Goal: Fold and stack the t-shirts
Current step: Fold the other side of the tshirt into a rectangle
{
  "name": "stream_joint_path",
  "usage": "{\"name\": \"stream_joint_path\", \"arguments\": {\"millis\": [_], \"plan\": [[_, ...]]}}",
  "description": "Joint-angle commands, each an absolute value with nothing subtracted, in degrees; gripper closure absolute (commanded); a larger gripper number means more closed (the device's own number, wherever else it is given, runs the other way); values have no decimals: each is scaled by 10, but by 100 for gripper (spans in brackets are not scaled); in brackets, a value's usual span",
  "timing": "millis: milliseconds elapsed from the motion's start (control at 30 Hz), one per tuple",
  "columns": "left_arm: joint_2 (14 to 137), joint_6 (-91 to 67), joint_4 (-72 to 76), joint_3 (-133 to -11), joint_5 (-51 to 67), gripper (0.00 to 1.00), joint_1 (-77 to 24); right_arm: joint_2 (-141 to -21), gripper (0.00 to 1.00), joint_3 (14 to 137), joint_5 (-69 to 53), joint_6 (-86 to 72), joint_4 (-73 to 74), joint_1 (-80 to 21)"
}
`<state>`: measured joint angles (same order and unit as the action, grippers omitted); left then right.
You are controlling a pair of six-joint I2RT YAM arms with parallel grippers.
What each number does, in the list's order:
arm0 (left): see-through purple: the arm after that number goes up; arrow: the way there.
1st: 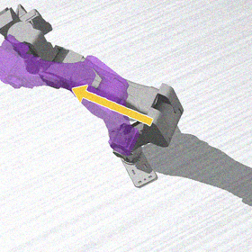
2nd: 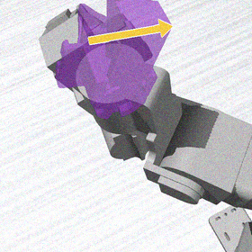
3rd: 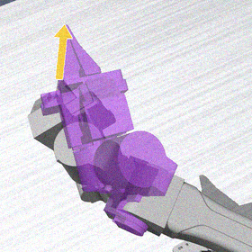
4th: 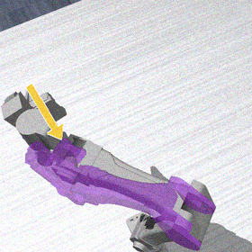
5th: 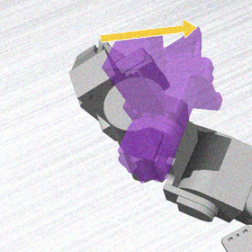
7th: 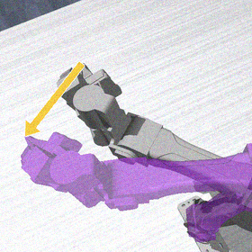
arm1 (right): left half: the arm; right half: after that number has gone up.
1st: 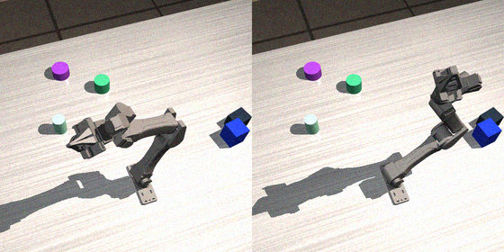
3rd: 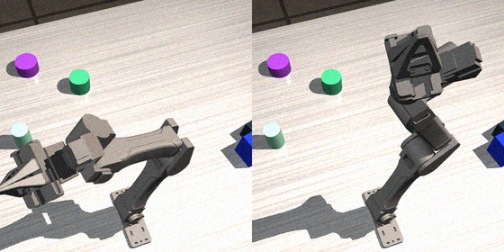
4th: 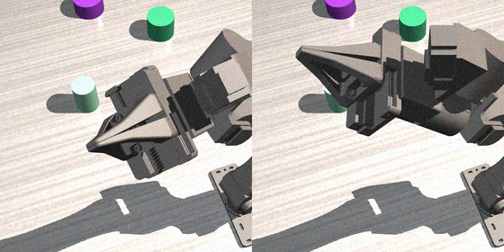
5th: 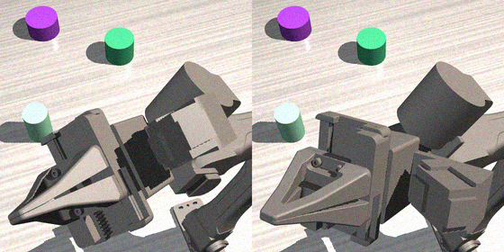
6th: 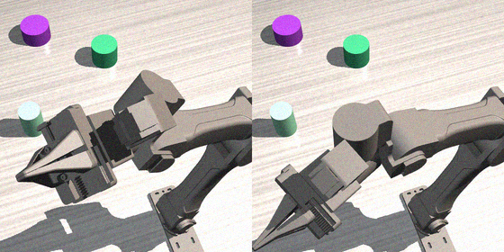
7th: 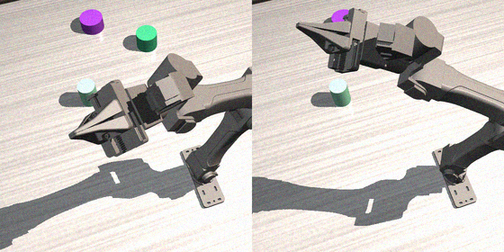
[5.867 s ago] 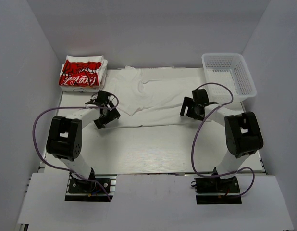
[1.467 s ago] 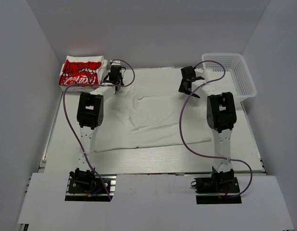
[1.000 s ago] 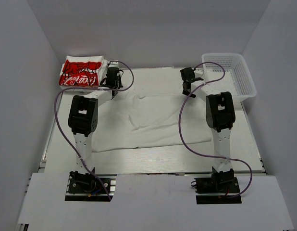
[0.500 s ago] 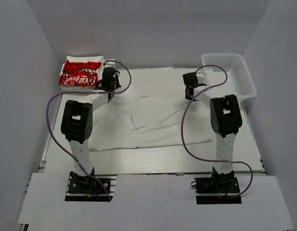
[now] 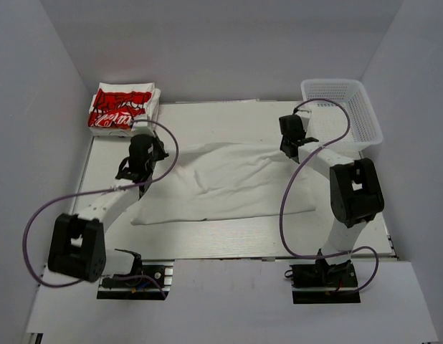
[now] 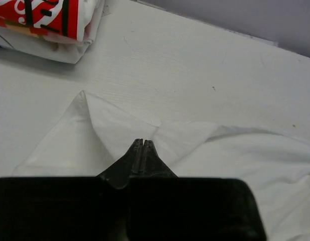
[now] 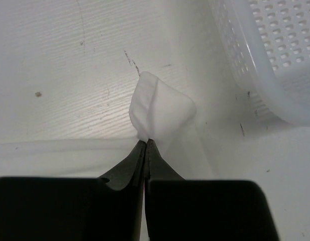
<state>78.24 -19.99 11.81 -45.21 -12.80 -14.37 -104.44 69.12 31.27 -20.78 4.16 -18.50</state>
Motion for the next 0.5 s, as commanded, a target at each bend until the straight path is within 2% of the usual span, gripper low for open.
{"name": "stream_joint_path", "arguments": {"millis": [0,200,467], "plan": [[687,-253,129,-382,-112,100,-147,-992,100,650,319,-206,-12,-185],[554,-327,82,-278,-96,100,-147,-926,100,583,314,-215,-18,-184],[342,-410,-92,-191,-149,100,-147,-869,100,510,324,-235,-21,-181]]}}
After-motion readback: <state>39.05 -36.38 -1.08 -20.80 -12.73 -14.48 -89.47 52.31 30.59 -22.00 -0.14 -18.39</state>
